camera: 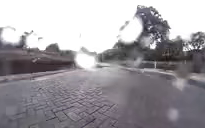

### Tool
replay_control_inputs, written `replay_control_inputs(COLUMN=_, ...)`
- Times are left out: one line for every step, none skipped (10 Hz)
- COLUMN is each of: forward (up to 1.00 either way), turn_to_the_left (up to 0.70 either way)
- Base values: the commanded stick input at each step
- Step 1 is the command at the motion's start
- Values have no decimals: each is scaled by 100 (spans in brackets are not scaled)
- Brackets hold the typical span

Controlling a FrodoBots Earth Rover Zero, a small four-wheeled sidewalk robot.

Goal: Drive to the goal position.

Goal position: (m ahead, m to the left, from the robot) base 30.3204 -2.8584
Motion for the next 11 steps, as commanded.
replay_control_inputs(forward=85, turn_to_the_left=0)
replay_control_inputs(forward=85, turn_to_the_left=0)
replay_control_inputs(forward=85, turn_to_the_left=0)
replay_control_inputs(forward=85, turn_to_the_left=27)
replay_control_inputs(forward=85, turn_to_the_left=9)
replay_control_inputs(forward=85, turn_to_the_left=0)
replay_control_inputs(forward=85, turn_to_the_left=0)
replay_control_inputs(forward=85, turn_to_the_left=0)
replay_control_inputs(forward=85, turn_to_the_left=0)
replay_control_inputs(forward=85, turn_to_the_left=0)
replay_control_inputs(forward=85, turn_to_the_left=0)
